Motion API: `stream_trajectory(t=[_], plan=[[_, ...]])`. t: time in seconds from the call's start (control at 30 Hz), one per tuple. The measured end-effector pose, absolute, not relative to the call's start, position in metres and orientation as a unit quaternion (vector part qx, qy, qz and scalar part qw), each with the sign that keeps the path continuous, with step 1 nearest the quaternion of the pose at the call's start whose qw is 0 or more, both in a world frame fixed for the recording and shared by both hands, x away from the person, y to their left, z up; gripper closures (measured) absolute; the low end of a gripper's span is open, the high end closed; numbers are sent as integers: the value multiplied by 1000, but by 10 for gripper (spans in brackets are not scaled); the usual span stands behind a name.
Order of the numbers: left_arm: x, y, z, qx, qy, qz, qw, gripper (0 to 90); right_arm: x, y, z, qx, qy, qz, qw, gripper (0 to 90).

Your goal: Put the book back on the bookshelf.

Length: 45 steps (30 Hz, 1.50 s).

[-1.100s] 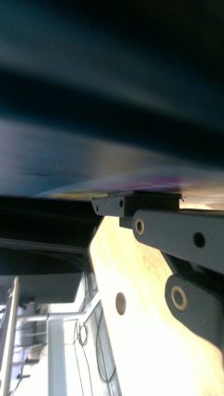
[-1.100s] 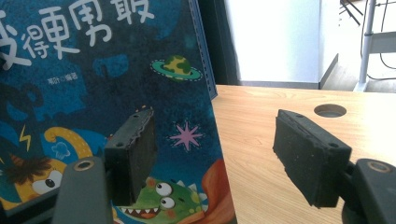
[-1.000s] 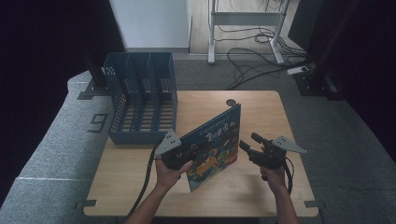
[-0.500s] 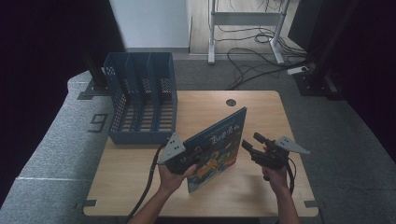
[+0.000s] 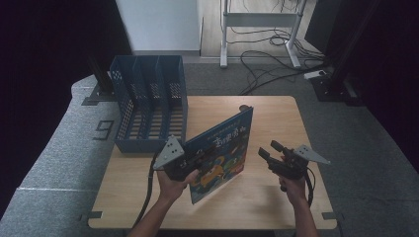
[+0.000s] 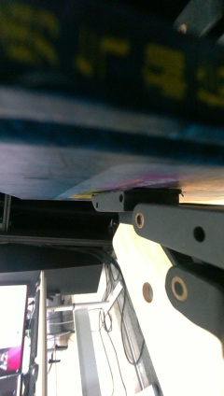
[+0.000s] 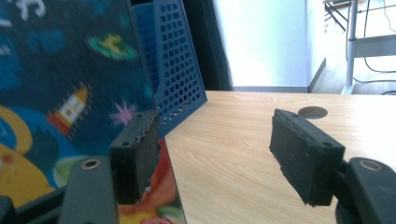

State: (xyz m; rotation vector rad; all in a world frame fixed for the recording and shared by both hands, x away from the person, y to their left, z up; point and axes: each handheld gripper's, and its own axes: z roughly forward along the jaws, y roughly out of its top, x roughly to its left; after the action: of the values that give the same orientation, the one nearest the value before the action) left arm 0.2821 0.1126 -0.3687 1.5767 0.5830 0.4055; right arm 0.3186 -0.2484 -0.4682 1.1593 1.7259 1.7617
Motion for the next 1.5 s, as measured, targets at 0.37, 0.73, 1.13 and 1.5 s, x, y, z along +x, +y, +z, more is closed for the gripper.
stream_trajectory(t=[0.37,0.73,1.13,1.5], plan=[[281,136,-350,683,266,193,652,821,319,-248,-471,418,625,627,204,321],[282,154,-334,670,280,202,658,820,321,-247,-474,420,630,622,200,319],[284,164,-324,659,280,211,666,820,321,-248,-475,420,632,620,201,319],[289,174,-318,648,291,219,669,819,321,-249,-477,423,633,617,201,319]])
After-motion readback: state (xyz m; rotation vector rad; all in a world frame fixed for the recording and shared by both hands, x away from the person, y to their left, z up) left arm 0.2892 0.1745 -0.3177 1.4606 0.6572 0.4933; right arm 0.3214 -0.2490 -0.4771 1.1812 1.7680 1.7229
